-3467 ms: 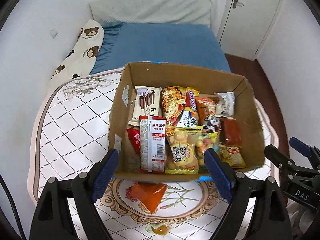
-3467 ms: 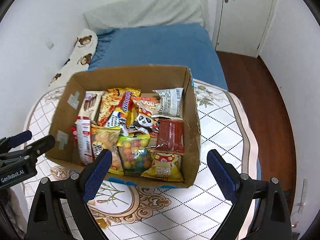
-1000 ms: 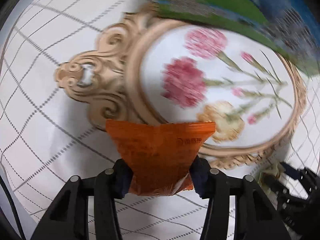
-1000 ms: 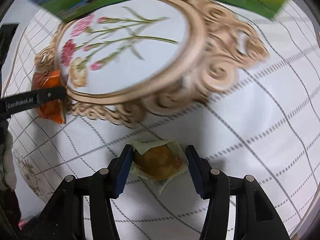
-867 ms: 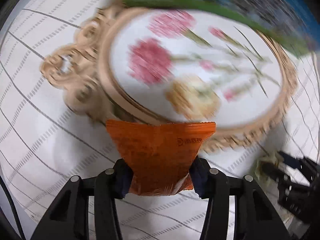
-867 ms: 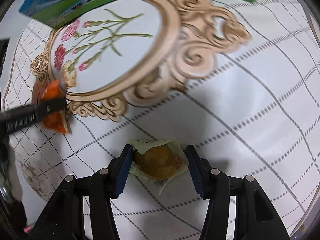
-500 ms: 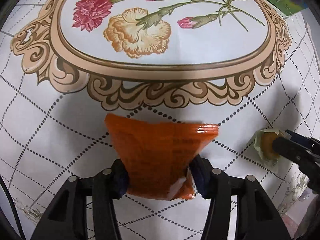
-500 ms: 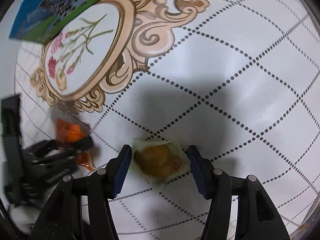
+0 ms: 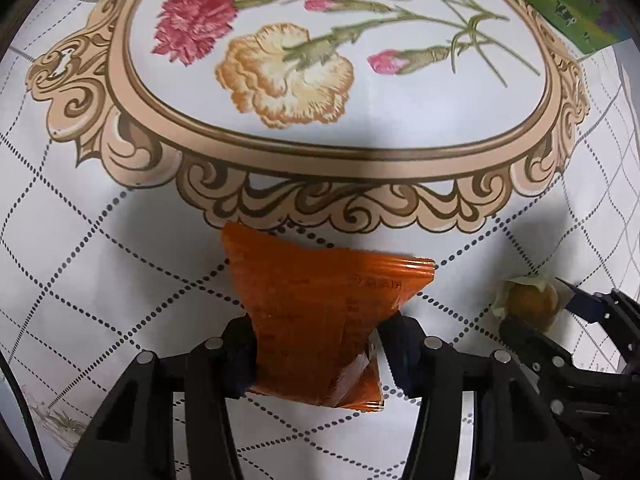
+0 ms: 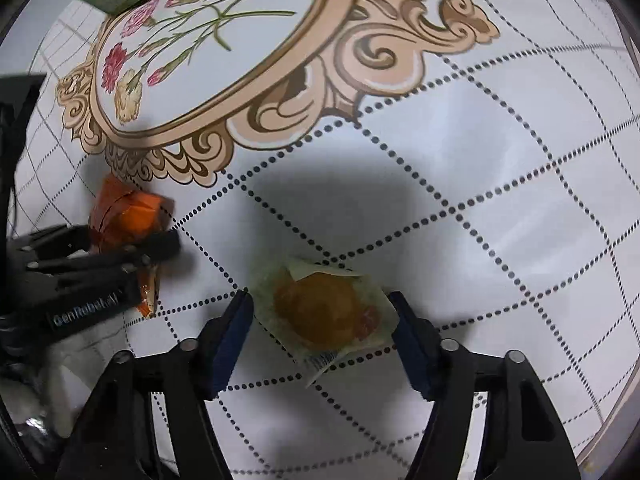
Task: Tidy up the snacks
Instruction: 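Grasp the orange snack bag with the left tool while the right tool grasps the round yellow cake, then carry the orange bag and cake into the box and release both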
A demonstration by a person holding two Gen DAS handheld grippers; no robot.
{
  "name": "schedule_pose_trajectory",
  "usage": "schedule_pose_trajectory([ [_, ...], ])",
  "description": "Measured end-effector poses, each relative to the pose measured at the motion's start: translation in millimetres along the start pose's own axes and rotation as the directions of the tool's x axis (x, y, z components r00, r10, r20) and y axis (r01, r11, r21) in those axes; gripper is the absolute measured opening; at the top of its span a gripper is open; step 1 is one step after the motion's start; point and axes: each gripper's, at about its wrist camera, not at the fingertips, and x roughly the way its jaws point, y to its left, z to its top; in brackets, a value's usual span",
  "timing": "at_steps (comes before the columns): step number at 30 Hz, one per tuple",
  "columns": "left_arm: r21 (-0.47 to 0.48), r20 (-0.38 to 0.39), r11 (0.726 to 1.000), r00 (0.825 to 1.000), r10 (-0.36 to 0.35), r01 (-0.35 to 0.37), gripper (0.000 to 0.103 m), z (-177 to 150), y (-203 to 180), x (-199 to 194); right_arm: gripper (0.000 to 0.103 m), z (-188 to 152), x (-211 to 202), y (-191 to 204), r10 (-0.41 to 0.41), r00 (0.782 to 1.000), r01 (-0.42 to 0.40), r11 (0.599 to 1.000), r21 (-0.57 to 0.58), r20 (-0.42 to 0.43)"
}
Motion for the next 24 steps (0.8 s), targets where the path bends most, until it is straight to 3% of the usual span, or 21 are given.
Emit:
schedule_pose_trajectory([
  [2, -0.001, 0.008, 1.000, 1.000, 0.005, -0.005, 0.043, 0, 0, -4, 0.058, -4, 1, 7, -0.014, 1.000, 0.014, 1.000, -0.019, 0.014],
  [3, -0.001, 0.011, 1.000, 1.000, 0.005, -0.005, 0.042, 0, -1, -8, 0.050, -6, 2, 17, -0.021, 0.999, 0.022, 1.000, -0.022, 0.026],
  [9, 0.011, 0.035, 1.000, 0.999, -0.001, 0.001, 0.041, 6, -8, -37, 0.050, -5, -17, 7, 0.021, 0.998, -0.021, 1.000, 0.002, 0.052],
  [14, 0.025, 0.077, 1.000, 0.997, -0.019, 0.017, 0.041, 13, -12, -66, 0.050, 11, -57, -7, 0.071, 0.993, -0.073, 0.997, 0.023, 0.099],
  [19, 0.040, 0.136, 0.996, 0.987, -0.080, 0.075, 0.041, 29, -16, -114, 0.050, 23, -102, -18, 0.141, 0.974, -0.150, 0.988, 0.040, 0.175],
  [24, 0.062, 0.231, 0.987, 0.961, -0.155, 0.145, 0.041, 55, -21, -179, 0.050, 37, -159, -16, 0.202, 0.939, -0.222, 0.974, 0.045, 0.279],
])
